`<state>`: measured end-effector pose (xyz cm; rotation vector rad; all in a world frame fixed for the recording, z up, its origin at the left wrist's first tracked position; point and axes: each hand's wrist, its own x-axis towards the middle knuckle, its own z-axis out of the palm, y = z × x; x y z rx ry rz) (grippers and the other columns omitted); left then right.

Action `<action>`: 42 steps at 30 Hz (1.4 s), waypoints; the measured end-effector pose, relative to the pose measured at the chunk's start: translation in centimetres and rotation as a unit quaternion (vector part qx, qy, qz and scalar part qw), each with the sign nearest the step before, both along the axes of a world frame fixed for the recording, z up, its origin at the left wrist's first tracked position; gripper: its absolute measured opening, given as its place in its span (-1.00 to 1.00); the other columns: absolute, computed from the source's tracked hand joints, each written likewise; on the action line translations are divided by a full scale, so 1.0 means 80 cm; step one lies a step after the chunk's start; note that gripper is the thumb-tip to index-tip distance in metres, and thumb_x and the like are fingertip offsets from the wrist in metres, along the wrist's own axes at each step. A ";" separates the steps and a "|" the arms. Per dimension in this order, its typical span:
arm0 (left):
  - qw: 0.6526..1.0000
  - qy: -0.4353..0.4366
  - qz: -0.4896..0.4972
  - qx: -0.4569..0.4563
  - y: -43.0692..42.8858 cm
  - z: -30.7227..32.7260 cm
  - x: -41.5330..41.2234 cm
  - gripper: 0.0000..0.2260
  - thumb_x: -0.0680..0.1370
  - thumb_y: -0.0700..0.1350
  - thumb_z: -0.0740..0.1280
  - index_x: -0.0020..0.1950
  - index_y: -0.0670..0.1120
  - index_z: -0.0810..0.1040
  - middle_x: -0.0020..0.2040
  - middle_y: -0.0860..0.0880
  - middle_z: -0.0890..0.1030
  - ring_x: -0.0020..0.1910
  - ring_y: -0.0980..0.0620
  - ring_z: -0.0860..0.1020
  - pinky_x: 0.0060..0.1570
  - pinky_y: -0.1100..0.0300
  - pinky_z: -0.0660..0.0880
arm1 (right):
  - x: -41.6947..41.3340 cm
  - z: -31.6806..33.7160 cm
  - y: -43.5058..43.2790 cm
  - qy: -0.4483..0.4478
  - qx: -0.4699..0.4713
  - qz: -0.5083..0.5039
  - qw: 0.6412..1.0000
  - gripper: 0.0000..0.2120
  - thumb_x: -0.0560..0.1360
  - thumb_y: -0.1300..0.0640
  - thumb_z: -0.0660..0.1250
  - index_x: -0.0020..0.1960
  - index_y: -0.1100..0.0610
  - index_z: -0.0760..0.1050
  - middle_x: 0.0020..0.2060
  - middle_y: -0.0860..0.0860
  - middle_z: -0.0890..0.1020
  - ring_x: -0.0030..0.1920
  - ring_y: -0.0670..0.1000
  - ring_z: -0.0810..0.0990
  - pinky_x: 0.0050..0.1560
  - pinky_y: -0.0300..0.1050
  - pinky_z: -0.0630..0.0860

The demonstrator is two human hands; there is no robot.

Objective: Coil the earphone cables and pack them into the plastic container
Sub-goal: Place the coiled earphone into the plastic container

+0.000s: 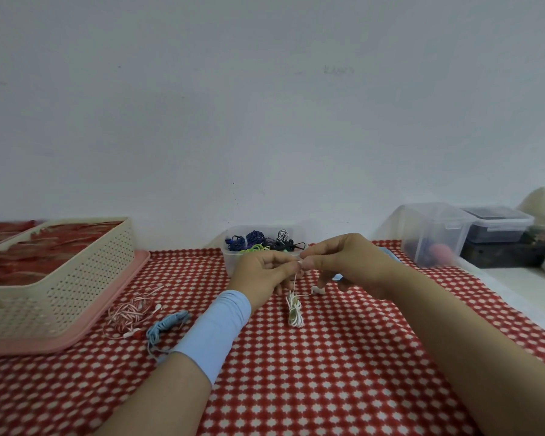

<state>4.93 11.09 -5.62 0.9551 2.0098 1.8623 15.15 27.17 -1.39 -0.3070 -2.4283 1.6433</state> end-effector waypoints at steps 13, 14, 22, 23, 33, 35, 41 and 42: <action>0.999 -0.053 -0.010 -0.009 0.001 -0.005 -0.002 -0.93 0.55 -0.17 0.41 -0.05 -0.13 0.68 -0.33 0.03 0.67 -0.39 0.08 0.55 -0.39 0.29 0.48 | -0.004 -0.008 -0.007 0.063 0.070 -0.008 0.996 -0.89 0.45 0.21 0.55 -0.02 0.17 0.72 -0.27 0.04 0.75 -0.44 -0.02 0.59 -0.49 -0.26 0.41; 0.998 -0.058 -0.011 -0.010 0.000 -0.006 -0.003 -0.93 0.55 -0.17 0.40 -0.05 -0.13 0.68 -0.33 0.03 0.67 -0.39 0.08 0.55 -0.39 0.29 0.48 | -0.004 -0.008 -0.008 0.067 0.073 -0.008 0.995 -0.89 0.45 0.21 0.55 -0.03 0.19 0.73 -0.27 0.05 0.75 -0.46 -0.03 0.58 -0.50 -0.29 0.41; 0.998 -0.057 -0.037 0.006 -0.002 -0.006 -0.004 -0.86 0.50 -0.11 0.47 0.02 -0.12 0.71 -0.22 -0.09 0.65 -0.33 0.10 0.55 -0.32 0.27 0.50 | 0.004 -0.001 -0.001 -0.015 -0.057 0.034 0.998 -0.82 0.62 0.14 0.35 0.17 0.14 0.66 -0.05 0.13 0.75 -0.30 0.04 0.63 -0.42 -0.20 0.35; 0.998 -0.058 -0.039 0.006 -0.002 -0.006 -0.004 -0.85 0.51 -0.11 0.46 0.03 -0.13 0.70 -0.20 -0.13 0.66 -0.33 0.10 0.55 -0.32 0.28 0.50 | 0.004 -0.001 0.001 -0.020 -0.061 0.042 0.997 -0.82 0.62 0.15 0.35 0.16 0.14 0.67 -0.05 0.12 0.75 -0.29 0.04 0.63 -0.42 -0.21 0.35; 0.990 -0.098 -0.099 0.017 -0.003 -0.007 -0.005 -0.93 0.54 -0.21 0.40 -0.06 -0.15 0.69 -0.27 -0.05 0.63 -0.37 0.12 0.53 -0.36 0.31 0.47 | 0.003 -0.004 0.002 -0.032 -0.082 0.060 0.994 -0.88 0.49 0.20 0.47 0.00 0.18 0.74 -0.17 0.08 0.73 -0.31 -0.01 0.59 -0.48 -0.28 0.36; 0.990 -0.094 -0.100 0.015 -0.005 -0.007 -0.006 -0.93 0.54 -0.22 0.40 -0.06 -0.16 0.69 -0.28 -0.05 0.63 -0.37 0.11 0.52 -0.35 0.31 0.47 | 0.003 -0.003 0.002 -0.037 -0.090 0.062 0.993 -0.87 0.49 0.23 0.47 0.02 0.21 0.73 -0.18 0.09 0.72 -0.32 -0.03 0.60 -0.50 -0.28 0.37; 0.989 -0.095 -0.113 0.014 -0.003 -0.007 -0.004 -0.94 0.52 -0.22 0.41 -0.09 -0.15 0.68 -0.29 -0.06 0.62 -0.38 0.11 0.54 -0.37 0.31 0.48 | 0.006 0.000 0.007 -0.053 -0.091 0.075 0.992 -0.89 0.46 0.21 0.48 -0.05 0.11 0.76 -0.23 0.05 0.73 -0.30 -0.04 0.62 -0.49 -0.28 0.37; 0.990 -0.085 -0.110 0.007 -0.004 -0.007 -0.004 -0.94 0.52 -0.22 0.41 -0.11 -0.15 0.68 -0.31 -0.05 0.61 -0.38 0.10 0.54 -0.36 0.31 0.49 | 0.006 -0.001 0.006 -0.052 -0.083 0.069 0.993 -0.91 0.45 0.23 0.49 -0.09 0.10 0.76 -0.25 0.05 0.73 -0.31 -0.04 0.62 -0.48 -0.27 0.38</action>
